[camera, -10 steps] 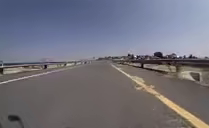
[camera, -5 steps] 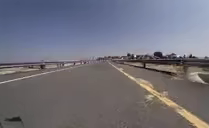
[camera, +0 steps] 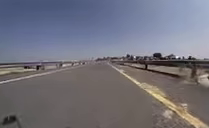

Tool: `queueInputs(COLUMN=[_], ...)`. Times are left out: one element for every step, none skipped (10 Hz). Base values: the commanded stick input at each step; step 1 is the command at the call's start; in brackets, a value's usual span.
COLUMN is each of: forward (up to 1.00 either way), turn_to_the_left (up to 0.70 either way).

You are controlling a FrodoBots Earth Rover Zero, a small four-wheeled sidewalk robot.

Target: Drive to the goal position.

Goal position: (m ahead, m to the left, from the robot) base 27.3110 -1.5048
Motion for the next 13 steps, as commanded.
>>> queueInputs(forward=[1.0, 1.0, 1.0, 1.0, 1.0, 1.0, 1.0, 1.0, 1.0, 1.0, 1.0, 1.0, 1.0], turn_to_the_left=[0.0, 0.0, 0.0, 0.0, 0.0, 0.0, 0.0, 0.0, 0.0, 0.0, 0.0, 0.0, 0.0])
